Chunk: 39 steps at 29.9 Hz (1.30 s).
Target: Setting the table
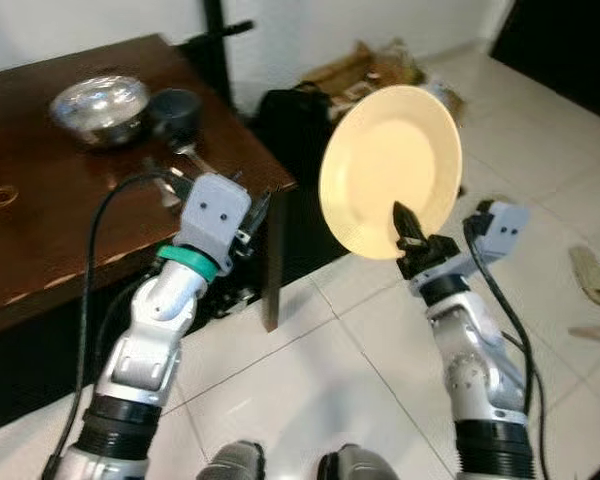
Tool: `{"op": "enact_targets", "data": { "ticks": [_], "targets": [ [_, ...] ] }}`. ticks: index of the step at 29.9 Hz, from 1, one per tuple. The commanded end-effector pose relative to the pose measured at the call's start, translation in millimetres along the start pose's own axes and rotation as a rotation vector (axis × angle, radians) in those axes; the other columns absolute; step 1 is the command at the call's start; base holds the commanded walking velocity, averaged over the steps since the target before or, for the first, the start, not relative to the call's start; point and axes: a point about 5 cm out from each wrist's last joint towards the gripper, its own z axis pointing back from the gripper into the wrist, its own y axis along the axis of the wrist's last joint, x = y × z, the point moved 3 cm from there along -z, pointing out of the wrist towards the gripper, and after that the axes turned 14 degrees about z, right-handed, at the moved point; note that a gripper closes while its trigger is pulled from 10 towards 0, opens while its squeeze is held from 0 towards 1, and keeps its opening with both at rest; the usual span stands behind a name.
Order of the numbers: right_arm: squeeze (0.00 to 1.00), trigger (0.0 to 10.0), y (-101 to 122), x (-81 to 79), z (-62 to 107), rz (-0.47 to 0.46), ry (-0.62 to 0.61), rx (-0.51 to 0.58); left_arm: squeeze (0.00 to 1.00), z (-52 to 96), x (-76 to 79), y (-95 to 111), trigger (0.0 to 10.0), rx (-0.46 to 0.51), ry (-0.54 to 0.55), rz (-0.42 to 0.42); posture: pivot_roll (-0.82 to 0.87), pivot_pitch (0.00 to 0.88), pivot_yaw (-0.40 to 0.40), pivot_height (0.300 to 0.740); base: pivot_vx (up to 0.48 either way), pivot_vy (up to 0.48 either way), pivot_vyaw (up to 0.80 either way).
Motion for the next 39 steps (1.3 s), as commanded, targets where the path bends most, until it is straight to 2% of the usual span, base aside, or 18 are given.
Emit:
{"op": "enact_targets", "data": {
  "ticks": [1,32,36,39],
  "targets": [
    [0.0,10.0,1,-0.4,0.3,-0.014,0.008,0.006,0.03,0.4,2.1,1,10.0,0.0,-0.004,-0.002,0.01,0.0,0.01,0.74,0.0,0.0,0.79],
    [0.0,10.0,1,-0.9,1.5,-0.03,0.006,0.01,0.02,-7.4,-2.3,15,10.0,0.028,0.024,-0.001,0.02,0.0,0.016,0.74,0.0,0.0,0.79],
    [0.0,10.0,1,1.0,1.7,-0.026,-0.006,0.012,0.02,-8.6,-2.7,15,10.0,0.029,0.028,-0.001,0.02,0.0,0.016,0.74,0.0,0.0,0.79],
    [0.0,10.0,1,9.2,0.6,-0.008,-0.066,0.004,0.03,-11.5,-4.9,13,10.0,0.017,0.052,-0.015,0.02,0.0,0.016,0.74,0.165,0.0,0.26]
  ]
}}
